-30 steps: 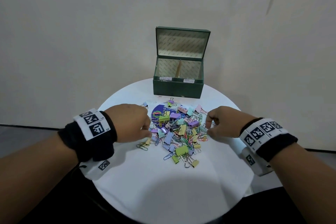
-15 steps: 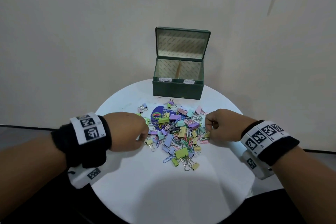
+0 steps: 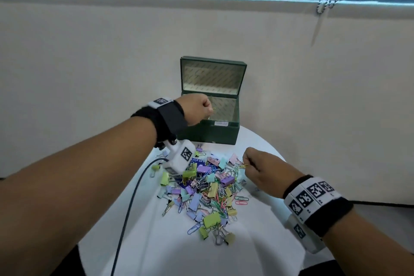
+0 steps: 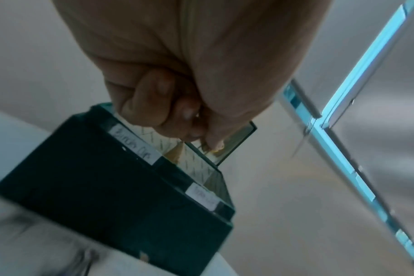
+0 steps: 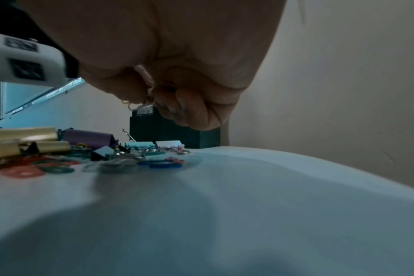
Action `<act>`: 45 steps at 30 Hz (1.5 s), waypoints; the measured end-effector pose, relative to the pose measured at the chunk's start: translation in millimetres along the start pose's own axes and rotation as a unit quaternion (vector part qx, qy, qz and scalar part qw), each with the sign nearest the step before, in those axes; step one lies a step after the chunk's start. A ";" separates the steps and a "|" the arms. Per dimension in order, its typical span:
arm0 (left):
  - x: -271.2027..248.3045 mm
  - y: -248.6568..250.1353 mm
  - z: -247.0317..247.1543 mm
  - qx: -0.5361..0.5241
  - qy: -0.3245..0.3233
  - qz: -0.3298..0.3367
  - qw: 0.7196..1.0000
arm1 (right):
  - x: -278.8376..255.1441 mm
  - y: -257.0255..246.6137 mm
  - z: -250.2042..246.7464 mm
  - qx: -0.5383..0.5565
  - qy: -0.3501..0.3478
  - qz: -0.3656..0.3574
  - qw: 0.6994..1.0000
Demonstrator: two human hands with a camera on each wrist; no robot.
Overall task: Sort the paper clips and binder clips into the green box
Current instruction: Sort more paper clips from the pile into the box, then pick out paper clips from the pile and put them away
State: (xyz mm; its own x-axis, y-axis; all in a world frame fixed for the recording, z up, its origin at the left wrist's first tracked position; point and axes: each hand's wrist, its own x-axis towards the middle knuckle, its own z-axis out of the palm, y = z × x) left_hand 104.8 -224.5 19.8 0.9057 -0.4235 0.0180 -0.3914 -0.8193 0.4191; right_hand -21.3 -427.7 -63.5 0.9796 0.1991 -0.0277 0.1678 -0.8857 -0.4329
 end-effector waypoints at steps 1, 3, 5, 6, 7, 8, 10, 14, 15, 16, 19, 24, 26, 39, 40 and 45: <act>10.9 5.6 3.1 0.020 0.004 0.000 1.000 | 0.8 1.2 0.6 0.001 0.001 0.000 1.000; 28.7 14.7 7.5 0.049 -0.006 -0.002 0.999 | 2.0 4.1 1.5 0.001 0.001 -0.002 1.000; 40.2 21.6 10.1 0.049 -0.017 -0.002 0.999 | 3.4 7.1 2.8 -0.002 0.013 -0.011 1.000; 44.4 24.3 10.8 0.037 -0.030 -0.001 0.999 | 4.1 8.5 3.9 -0.005 0.022 -0.014 1.000; 46.0 26.6 11.5 0.021 -0.050 0.003 0.999 | 5.0 10.1 5.1 -0.008 0.032 -0.017 0.999; 47.4 28.1 12.1 0.001 -0.067 0.006 0.998 | 6.1 11.7 6.0 -0.013 0.042 -0.018 0.999; 48.2 25.8 15.3 -0.058 -0.072 -0.002 0.996 | 7.6 14.9 7.6 -0.020 0.057 -0.020 0.998; 27.4 12.9 7.2 -0.155 -0.020 0.001 0.988 | 9.0 16.7 7.9 -0.037 0.077 -0.017 0.996; 17.3 8.3 1.0 -0.128 0.006 0.019 0.992 | 9.6 15.7 7.0 -0.033 0.079 -0.020 0.996; 6.0 2.3 -5.2 -0.086 0.026 0.040 0.995 | 9.9 12.5 4.9 -0.023 0.078 -0.025 0.996; -41.4 -21.1 -14.9 0.034 0.017 0.067 0.997 | 18.4 1.8 -3.1 0.016 0.070 -0.043 0.997; -106.0 -66.3 2.8 0.131 -0.059 0.032 0.989 | 72.3 -24.2 -28.9 0.040 0.127 -0.009 0.991; -115.9 -73.1 10.9 0.152 -0.063 0.023 0.986 | 101.2 -33.8 -39.3 0.014 0.140 -0.007 0.990; -91.2 -66.6 39.8 0.197 -0.097 0.012 0.976 | 69.6 -33.7 -41.3 -0.082 0.084 -0.043 0.992; -88.6 -66.1 39.8 0.190 -0.097 0.011 0.977 | 54.3 -27.5 -39.1 -0.093 0.038 -0.038 0.994; -82.9 -66.2 43.0 0.154 -0.071 -0.001 0.986 | 0.1 6.3 -27.9 -0.170 -0.109 0.036 0.979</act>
State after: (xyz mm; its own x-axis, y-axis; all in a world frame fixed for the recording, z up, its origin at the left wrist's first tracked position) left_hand 48.6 -151.7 -48.4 0.8830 -0.4540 -0.1189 -0.4406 -0.8892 0.1237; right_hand -17.1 -444.9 -41.1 0.9498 0.1822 -0.2544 0.1622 -0.9819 -0.0979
